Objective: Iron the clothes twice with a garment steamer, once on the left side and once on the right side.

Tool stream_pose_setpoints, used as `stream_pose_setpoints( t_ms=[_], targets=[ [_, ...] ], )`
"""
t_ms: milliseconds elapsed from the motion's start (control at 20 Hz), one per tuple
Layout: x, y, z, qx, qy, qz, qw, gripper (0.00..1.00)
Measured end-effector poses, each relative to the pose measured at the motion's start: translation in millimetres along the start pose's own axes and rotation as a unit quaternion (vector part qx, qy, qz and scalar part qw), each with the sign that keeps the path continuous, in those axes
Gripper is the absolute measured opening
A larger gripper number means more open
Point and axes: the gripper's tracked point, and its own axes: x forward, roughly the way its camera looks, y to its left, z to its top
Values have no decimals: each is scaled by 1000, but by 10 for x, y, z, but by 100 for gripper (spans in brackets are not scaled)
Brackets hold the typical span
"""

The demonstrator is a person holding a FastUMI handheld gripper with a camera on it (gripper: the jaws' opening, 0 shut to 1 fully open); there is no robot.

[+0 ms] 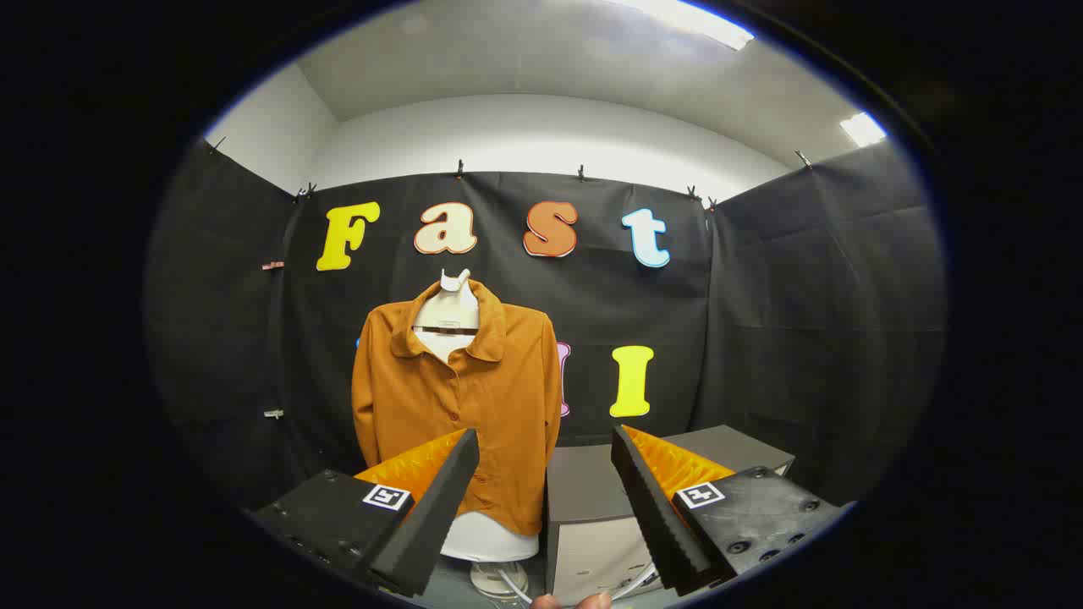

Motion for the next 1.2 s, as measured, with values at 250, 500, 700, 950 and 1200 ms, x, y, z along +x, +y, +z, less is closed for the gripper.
stream_pose_setpoints(
  t_ms=[250,500,700,950,1200],
  targets=[
    [-100,-26,58,3,-6,-9,1000,98],
    [-114,-4,71,6,-10,-6,1000,98],
    [-103,-33,92,13,-10,-13,1000,98],
    [-44,-76,161,21,-17,-20,999,98],
    [158,-188,113,21,6,-17,1000,98]
  ],
)
